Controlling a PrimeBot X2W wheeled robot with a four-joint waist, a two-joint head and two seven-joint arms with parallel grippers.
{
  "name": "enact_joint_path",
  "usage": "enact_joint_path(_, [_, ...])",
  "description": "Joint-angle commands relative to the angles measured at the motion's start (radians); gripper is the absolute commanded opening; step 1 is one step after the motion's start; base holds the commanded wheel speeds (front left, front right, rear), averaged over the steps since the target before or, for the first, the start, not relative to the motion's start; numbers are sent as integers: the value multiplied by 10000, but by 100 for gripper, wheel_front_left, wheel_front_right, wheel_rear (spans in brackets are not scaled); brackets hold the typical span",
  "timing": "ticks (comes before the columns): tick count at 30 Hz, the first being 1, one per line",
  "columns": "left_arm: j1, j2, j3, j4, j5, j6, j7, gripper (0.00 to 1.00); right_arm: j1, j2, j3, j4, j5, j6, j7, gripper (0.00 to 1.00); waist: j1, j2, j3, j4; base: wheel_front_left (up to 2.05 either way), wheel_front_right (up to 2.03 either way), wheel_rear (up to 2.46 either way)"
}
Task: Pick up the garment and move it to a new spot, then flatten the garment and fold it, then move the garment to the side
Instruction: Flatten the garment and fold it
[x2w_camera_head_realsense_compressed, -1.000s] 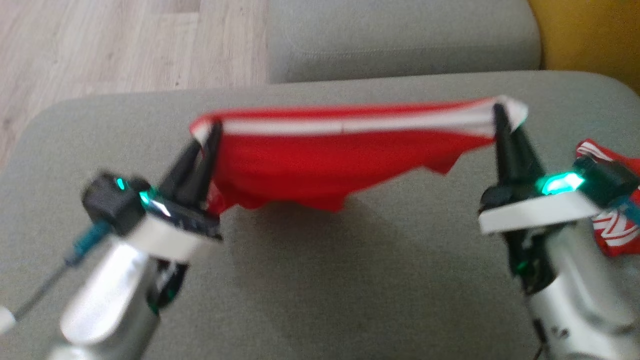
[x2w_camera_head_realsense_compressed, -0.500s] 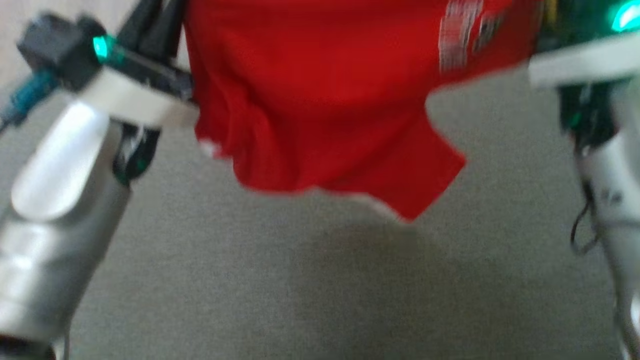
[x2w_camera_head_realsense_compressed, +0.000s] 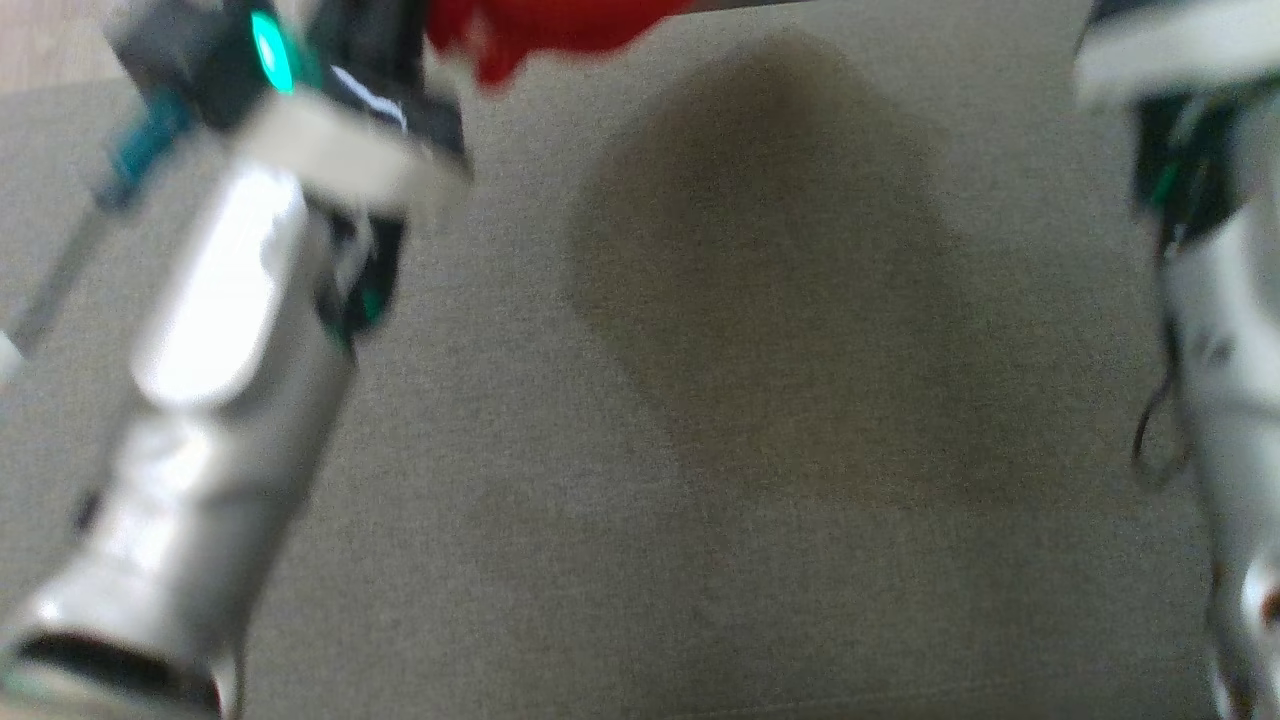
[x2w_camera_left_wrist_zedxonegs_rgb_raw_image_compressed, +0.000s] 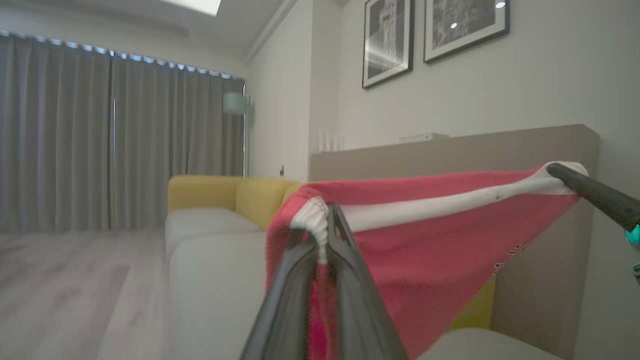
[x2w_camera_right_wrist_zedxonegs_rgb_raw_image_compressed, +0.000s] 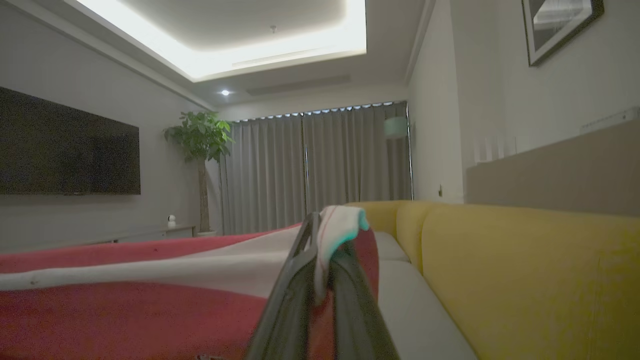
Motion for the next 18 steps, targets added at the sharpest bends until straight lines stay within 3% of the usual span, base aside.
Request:
enact_joint_path(1, [540, 349, 162, -46, -379, 22, -35, 0, 812, 106, 205, -193, 160, -7, -51, 0, 2, 0, -155, -42, 0, 0, 0])
enact_joint_path(5, [2756, 186, 284, 288, -717, 20, -36, 0, 2991, 77, 289, -157, 736, -7, -51, 0, 2, 0, -463, -163, 0, 0, 0])
enact_joint_path(10, [6069, -643, 602, 643, -696, 19, -37, 0, 6029, 314, 171, -446, 1236, -7, -52, 0, 2, 0, -1047, -316, 0, 0, 0])
enact_joint_path(13, [7200, -1051, 1359, 486, -638, 19, -37, 0, 7291, 353, -51, -787, 1407, -7, -52, 0, 2, 0, -1468, -259, 0, 0, 0])
enact_joint_path(18, [8740, -1342, 1403, 105, -523, 18, -37, 0, 8860, 432, -312, -1447, 1701, -7, -52, 0, 2, 0, -2091, -142, 0, 0, 0])
